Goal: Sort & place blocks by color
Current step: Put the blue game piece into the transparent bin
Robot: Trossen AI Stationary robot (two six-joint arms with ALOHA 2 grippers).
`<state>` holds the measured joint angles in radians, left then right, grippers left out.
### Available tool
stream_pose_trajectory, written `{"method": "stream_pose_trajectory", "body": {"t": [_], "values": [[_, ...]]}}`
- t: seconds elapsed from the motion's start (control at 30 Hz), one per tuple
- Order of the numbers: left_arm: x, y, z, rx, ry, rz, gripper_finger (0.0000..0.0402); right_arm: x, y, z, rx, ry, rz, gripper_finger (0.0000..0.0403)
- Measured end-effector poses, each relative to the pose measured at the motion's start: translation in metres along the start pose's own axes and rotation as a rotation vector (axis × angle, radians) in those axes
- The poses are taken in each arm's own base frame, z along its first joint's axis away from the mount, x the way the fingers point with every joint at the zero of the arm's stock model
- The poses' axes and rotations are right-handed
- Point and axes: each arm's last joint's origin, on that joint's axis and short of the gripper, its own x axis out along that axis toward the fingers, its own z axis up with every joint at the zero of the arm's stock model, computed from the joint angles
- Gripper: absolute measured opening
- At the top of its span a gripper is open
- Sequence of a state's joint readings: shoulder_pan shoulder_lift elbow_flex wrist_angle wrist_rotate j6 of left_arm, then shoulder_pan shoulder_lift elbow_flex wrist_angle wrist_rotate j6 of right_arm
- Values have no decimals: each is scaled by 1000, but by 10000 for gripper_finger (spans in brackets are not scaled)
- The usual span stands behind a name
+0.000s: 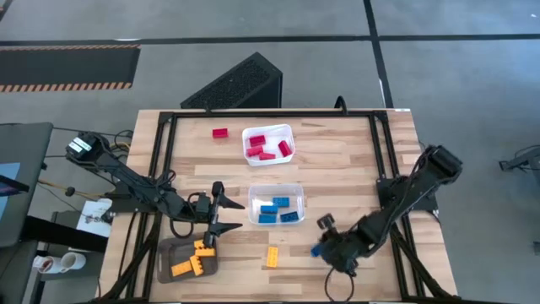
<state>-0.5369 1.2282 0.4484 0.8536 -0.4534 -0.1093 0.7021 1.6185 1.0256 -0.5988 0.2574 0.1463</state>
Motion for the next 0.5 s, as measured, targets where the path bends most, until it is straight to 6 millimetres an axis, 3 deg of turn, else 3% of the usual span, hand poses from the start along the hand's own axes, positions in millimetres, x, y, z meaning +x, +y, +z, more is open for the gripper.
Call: {"method": "stream_pose_trajectory", "body": {"t": [0.2,0.33,0.5], "values": [[0,0,0,-3,-1,0,224,-25,-61,17,270,-241,-372,125],[0,0,0,-4,3,1,224,-19,-102,24,380,-302,-367,125],[0,0,-1,-10,8,1,224,8,-136,21,425,-263,-285,128]]}}
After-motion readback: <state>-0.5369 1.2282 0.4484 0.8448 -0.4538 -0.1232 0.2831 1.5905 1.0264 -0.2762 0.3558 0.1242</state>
